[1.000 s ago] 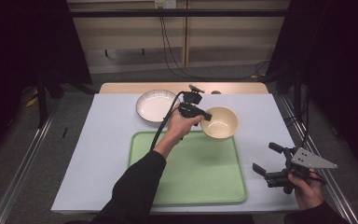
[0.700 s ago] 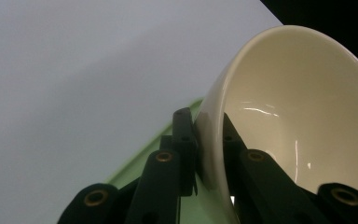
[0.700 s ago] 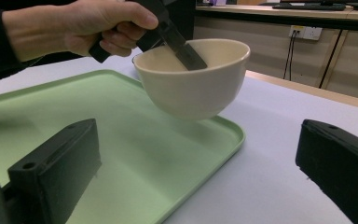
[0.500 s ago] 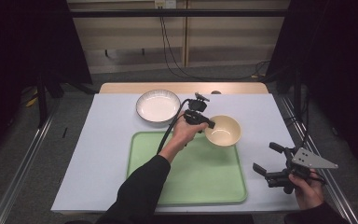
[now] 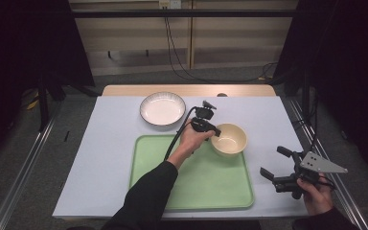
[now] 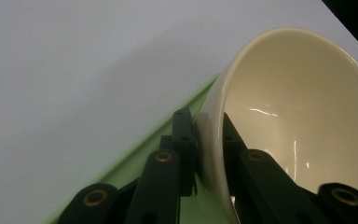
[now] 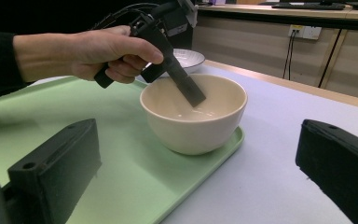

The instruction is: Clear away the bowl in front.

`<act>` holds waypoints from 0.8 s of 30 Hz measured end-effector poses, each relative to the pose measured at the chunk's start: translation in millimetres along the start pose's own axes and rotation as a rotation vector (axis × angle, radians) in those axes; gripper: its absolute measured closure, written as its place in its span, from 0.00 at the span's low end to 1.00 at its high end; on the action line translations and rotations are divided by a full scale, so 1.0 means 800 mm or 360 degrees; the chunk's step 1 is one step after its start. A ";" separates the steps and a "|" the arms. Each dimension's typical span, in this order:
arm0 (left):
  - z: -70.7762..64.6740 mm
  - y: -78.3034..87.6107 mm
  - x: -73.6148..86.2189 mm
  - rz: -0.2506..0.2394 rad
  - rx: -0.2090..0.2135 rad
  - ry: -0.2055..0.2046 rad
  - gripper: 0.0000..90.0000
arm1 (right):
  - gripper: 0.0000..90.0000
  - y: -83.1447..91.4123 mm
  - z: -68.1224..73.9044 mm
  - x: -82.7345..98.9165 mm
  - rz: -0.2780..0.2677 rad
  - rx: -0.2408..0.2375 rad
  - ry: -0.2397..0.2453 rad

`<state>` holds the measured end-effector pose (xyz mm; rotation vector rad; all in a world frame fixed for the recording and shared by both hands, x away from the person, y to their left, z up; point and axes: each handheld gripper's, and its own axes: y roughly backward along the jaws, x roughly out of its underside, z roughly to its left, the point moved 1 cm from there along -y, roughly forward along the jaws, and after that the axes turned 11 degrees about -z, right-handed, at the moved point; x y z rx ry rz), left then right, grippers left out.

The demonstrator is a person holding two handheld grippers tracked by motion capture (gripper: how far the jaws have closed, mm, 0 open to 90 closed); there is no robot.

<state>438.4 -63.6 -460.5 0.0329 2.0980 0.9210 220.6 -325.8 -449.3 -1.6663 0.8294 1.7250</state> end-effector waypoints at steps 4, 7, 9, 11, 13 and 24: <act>0.001 0.000 0.000 -0.0004 -0.0002 -0.0017 0.92 | 0.00 0.000 0.000 0.000 0.0002 -0.0007 -0.0004; 0.000 -0.002 0.001 -0.0016 -0.0024 -0.0046 0.92 | 0.00 0.000 0.000 0.000 -0.0001 0.0000 -0.0001; 0.002 -0.002 0.001 -0.0023 0.0002 -0.0027 0.91 | 0.00 0.000 0.000 0.000 -0.0008 -0.0007 -0.0002; 0.002 -0.002 0.002 -0.0040 0.0005 -0.0027 0.91 | 0.00 0.000 0.000 0.000 -0.0002 -0.0003 -0.0004; 0.002 -0.002 0.003 -0.0059 0.0005 -0.0018 0.91 | 0.00 0.000 0.000 0.000 0.0004 -0.0003 -0.0005; 0.004 -0.005 0.009 -0.0130 0.0067 -0.0101 0.86 | 0.00 0.001 0.000 0.000 -0.0006 -0.0014 0.0000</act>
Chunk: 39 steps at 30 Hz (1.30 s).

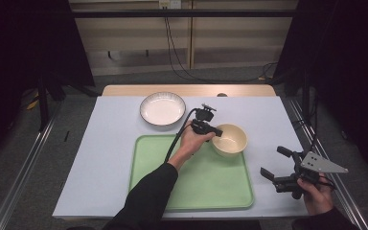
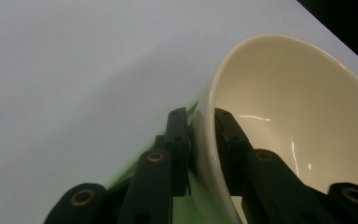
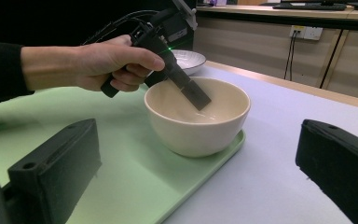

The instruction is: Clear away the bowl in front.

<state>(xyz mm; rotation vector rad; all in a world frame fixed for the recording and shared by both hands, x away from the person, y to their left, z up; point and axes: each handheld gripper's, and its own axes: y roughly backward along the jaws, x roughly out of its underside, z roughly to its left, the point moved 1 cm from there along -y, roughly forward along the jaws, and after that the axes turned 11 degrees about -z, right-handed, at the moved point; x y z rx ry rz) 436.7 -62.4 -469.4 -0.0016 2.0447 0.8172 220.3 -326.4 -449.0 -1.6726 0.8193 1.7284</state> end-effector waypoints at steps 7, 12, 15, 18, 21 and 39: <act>0.000 0.006 -0.002 -0.0050 -0.0036 -0.0054 0.64 | 0.00 0.000 0.000 0.000 -0.0003 0.0003 -0.0002; 0.002 0.018 -0.007 -0.0097 -0.0074 -0.0138 0.54 | 0.00 0.001 0.000 0.000 -0.0003 0.0010 -0.0002; 0.005 0.026 -0.008 -0.0125 -0.0129 -0.0153 0.38 | 0.00 0.000 0.000 0.000 0.0000 0.0002 0.0000; 0.008 0.034 -0.007 -0.0159 -0.0165 -0.0149 0.27 | 0.00 0.001 0.000 0.000 -0.0001 0.0008 -0.0003; 0.010 0.044 -0.006 -0.0215 -0.0181 -0.0138 0.08 | 0.00 0.000 0.000 0.000 0.0002 0.0002 0.0000; 0.013 0.107 0.002 -0.0354 -0.0333 -0.0323 0.04 | 0.00 0.000 0.000 0.000 -0.0006 0.0020 -0.0015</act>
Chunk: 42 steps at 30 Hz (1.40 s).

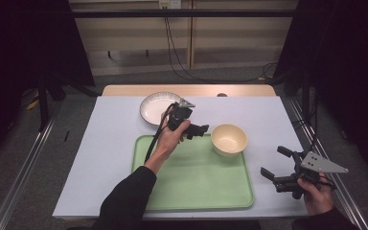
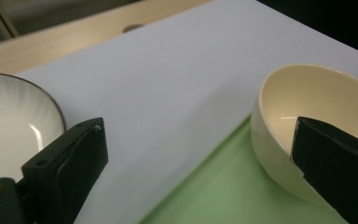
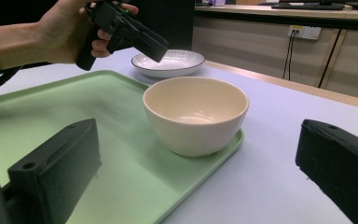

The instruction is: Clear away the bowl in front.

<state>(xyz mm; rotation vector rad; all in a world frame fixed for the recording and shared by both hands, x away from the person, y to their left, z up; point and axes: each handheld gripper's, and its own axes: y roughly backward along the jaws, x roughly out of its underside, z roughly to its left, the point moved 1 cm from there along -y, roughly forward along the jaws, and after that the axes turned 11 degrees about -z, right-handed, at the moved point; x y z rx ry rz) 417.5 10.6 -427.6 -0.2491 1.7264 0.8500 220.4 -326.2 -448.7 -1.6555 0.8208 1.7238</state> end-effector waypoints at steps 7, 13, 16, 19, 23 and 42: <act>0.010 0.027 0.004 -0.0140 -0.0093 -0.0012 0.02 | 0.00 0.000 -0.001 0.000 0.0006 -0.0007 0.0007; 0.017 0.045 0.004 -0.0161 -0.0199 -0.0031 0.03 | 0.00 0.000 -0.001 0.000 -0.0001 0.0003 0.0002; 0.019 0.060 0.006 -0.0112 -0.0214 -0.0027 0.04 | 0.00 0.000 -0.001 0.000 0.0007 -0.0007 0.0004; 0.022 0.075 0.007 -0.0176 -0.0202 -0.0020 0.03 | 0.00 0.000 -0.001 0.000 0.0002 0.0000 0.0006; 0.026 0.090 0.011 -0.0195 -0.0236 -0.0002 0.03 | 0.00 0.000 -0.001 0.000 0.0000 0.0008 -0.0001; 0.053 0.179 0.036 -0.0356 -0.0400 0.0139 0.02 | 0.00 0.000 -0.001 0.000 0.0006 -0.0001 -0.0003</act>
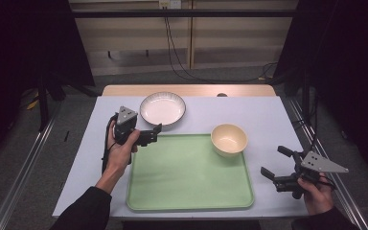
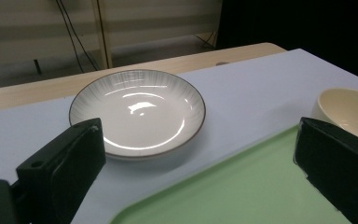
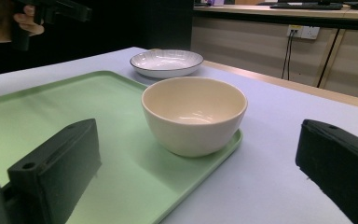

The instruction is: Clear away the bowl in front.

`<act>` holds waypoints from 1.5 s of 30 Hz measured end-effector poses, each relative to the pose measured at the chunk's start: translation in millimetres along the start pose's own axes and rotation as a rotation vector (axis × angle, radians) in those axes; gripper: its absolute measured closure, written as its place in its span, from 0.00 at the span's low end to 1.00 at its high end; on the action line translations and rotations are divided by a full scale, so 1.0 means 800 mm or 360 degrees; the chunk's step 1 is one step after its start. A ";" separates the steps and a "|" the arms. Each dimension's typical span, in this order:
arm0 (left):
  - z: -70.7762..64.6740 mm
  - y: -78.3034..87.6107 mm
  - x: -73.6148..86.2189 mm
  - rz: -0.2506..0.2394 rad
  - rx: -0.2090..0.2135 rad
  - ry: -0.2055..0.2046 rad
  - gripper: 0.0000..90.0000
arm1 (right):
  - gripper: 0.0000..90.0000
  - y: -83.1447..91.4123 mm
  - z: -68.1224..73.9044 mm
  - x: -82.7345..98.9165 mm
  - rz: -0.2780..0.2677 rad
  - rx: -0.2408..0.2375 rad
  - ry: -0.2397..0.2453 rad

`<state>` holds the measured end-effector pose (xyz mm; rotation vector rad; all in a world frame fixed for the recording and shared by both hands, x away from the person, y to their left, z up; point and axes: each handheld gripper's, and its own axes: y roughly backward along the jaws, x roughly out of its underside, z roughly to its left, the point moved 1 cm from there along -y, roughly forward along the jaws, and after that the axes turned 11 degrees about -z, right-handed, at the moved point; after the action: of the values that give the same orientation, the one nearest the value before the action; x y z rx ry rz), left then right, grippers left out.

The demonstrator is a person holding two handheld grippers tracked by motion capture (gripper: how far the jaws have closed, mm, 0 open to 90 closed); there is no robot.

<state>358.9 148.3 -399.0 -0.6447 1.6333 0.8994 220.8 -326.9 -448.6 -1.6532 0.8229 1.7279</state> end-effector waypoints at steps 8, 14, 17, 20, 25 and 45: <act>0.006 0.032 0.015 0.0022 -0.0017 -0.0090 0.02 | 0.00 0.000 0.000 0.000 0.0006 0.0001 0.0004; 0.008 0.054 0.035 0.0034 -0.0077 -0.0082 0.02 | 0.00 -0.001 0.000 0.001 0.0013 0.0004 0.0004; 0.011 0.068 0.042 0.0036 -0.0086 -0.0081 0.02 | 0.00 -0.001 0.000 0.001 0.0007 0.0017 0.0004; 0.014 0.083 0.051 0.0046 -0.0049 -0.0057 0.02 | 0.00 -0.002 0.000 0.002 0.0019 0.0006 0.0006; 0.013 0.107 0.060 0.0028 -0.0056 -0.0059 0.02 | 0.00 -0.002 0.000 0.001 0.0016 0.0009 -0.0003; 0.031 0.178 0.097 0.0010 -0.0233 0.0039 0.02 | 0.00 -0.007 -0.002 0.003 0.0040 0.0013 0.0022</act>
<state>240.9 252.2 -445.1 -0.7540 1.6021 1.0259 225.7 -324.5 -450.9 -1.6579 0.8592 1.7296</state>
